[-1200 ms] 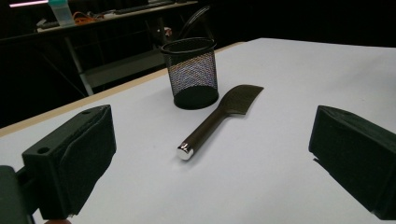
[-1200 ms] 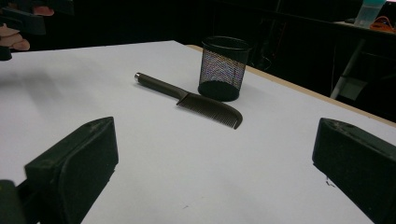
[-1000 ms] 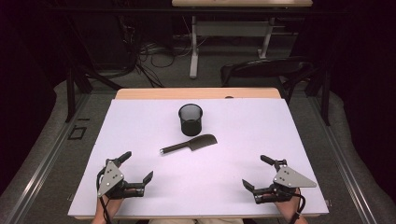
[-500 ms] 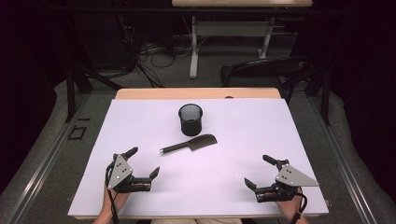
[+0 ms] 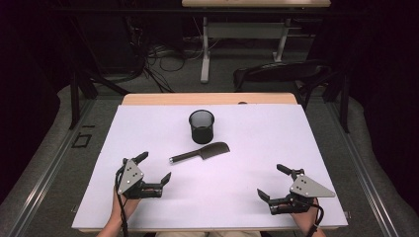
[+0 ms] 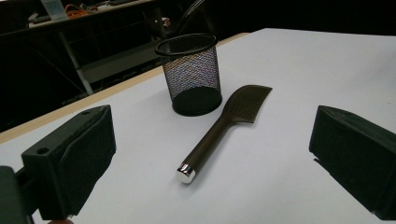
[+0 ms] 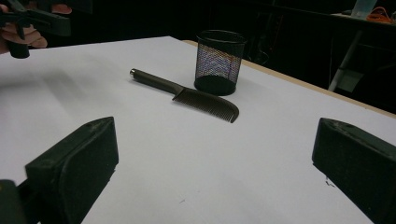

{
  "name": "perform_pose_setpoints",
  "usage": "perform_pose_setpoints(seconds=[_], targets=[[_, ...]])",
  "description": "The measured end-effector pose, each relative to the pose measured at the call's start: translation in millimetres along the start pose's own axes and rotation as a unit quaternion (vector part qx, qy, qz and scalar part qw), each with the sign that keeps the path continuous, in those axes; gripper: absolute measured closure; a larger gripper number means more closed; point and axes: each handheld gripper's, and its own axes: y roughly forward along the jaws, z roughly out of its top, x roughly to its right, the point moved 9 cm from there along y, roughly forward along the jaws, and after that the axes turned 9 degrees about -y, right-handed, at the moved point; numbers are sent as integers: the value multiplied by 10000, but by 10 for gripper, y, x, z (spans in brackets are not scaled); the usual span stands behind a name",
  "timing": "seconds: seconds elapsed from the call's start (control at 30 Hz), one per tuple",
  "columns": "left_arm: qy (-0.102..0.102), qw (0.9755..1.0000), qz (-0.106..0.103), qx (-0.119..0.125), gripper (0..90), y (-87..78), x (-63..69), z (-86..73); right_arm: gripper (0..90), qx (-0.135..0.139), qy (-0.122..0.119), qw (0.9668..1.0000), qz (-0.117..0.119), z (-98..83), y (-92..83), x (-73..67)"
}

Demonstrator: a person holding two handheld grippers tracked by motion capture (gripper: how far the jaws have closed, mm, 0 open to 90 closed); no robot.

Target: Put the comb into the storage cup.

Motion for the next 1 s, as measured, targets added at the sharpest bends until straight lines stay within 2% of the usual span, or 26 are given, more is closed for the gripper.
perform_pose_setpoints(seconds=[0.2,0.5,1.0], targets=[[-5,10000,-20,-86,7,69,-20,-7,0,-46,23,10000,29,-16,2,-2],[-140,9996,-92,-244,3,210,-42,15,0,-51,1,10000,29,-20,1,-1],[-263,9981,-143,-535,1,300,-152,70,1,-80,20,10000,38,-30,-1,0]])
